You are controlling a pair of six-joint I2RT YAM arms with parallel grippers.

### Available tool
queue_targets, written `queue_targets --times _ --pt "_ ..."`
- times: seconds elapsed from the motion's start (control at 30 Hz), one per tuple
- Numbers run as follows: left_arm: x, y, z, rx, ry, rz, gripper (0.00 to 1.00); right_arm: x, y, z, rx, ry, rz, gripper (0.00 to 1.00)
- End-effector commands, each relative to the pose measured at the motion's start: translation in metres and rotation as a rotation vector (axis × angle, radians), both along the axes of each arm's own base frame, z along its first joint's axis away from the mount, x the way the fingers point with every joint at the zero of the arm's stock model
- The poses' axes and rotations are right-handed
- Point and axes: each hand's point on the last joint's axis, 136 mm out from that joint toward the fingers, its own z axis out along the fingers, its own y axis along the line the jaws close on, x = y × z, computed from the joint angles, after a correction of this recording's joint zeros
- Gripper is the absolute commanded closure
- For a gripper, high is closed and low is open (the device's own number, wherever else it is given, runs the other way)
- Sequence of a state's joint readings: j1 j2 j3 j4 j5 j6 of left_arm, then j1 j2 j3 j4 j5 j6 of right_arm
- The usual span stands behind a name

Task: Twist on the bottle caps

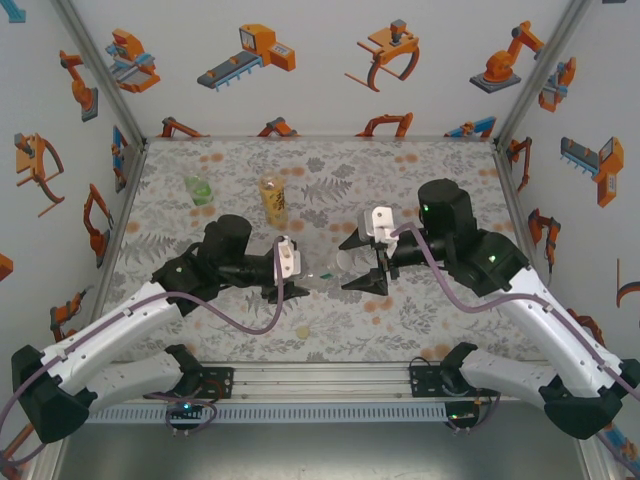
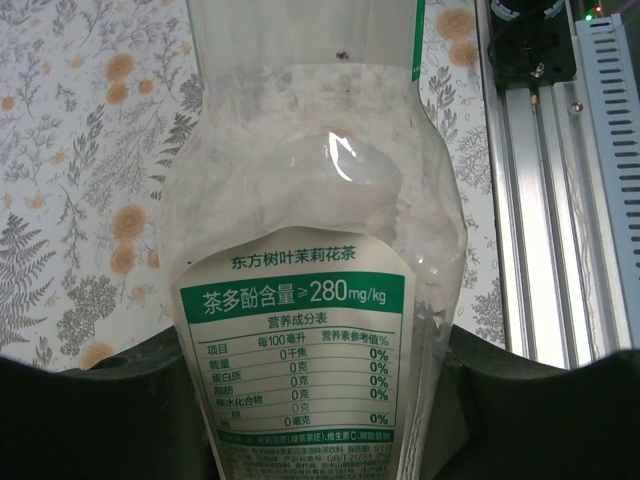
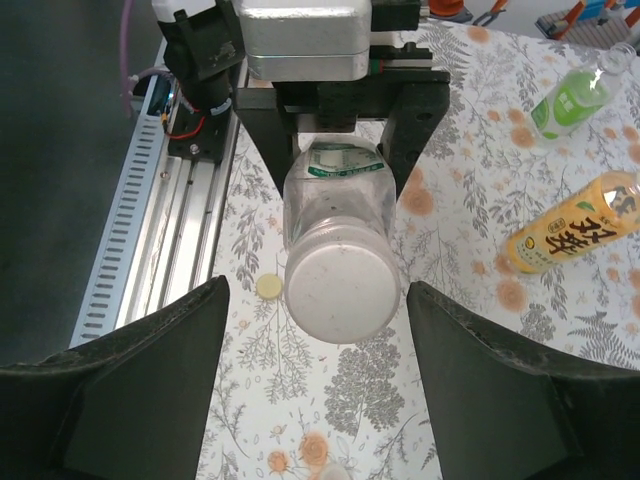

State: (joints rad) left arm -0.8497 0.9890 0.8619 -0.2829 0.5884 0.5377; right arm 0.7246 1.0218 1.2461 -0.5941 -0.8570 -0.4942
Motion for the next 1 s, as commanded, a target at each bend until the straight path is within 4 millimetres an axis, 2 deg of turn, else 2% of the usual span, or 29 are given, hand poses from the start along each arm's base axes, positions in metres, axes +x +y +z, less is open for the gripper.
queue_targets --times 0.0,0.57,0.67,0.8,0.83,0.97 --pt "-0.008 0.001 -0.002 0.006 0.036 -0.029 1.00 -0.007 0.003 0.015 0.050 -0.059 0.055 0.36" --pt "-0.007 0.000 -0.010 0.028 0.040 -0.034 1.00 -0.001 0.004 0.013 0.031 -0.058 0.027 0.57" --pt "-0.006 0.000 -0.010 0.028 0.040 -0.031 1.00 0.000 0.004 0.010 0.020 -0.043 0.021 0.68" --pt "-0.003 -0.001 -0.009 0.022 0.024 -0.016 1.00 0.004 0.003 0.006 0.001 0.001 -0.014 0.91" --pt "-0.001 -0.001 -0.008 0.015 0.013 -0.006 1.00 0.007 0.003 0.006 -0.002 0.015 -0.032 1.00" --pt "0.011 -0.001 -0.007 0.000 -0.030 0.053 1.00 0.023 0.005 0.005 0.011 0.130 -0.163 1.00"
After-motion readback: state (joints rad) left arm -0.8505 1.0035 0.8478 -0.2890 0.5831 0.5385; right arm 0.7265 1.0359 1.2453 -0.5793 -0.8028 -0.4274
